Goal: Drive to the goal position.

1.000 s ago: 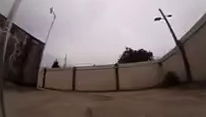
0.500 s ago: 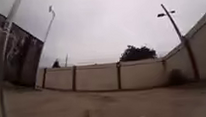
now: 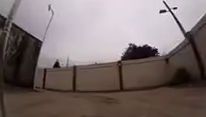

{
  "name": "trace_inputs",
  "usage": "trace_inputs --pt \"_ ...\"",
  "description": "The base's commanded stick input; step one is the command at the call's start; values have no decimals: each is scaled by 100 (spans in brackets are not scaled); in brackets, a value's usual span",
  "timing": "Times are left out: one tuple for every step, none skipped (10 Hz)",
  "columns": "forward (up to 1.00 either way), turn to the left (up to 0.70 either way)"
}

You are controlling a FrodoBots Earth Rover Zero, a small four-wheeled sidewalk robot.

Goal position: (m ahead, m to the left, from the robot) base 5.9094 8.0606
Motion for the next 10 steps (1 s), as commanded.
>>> trace_inputs --pt "84 6" --pt "84 6" --pt "84 6" --pt "84 6" --pt "84 6" --pt "84 6" --pt "84 6" --pt "84 6" --pt "84 6" --pt "84 6"
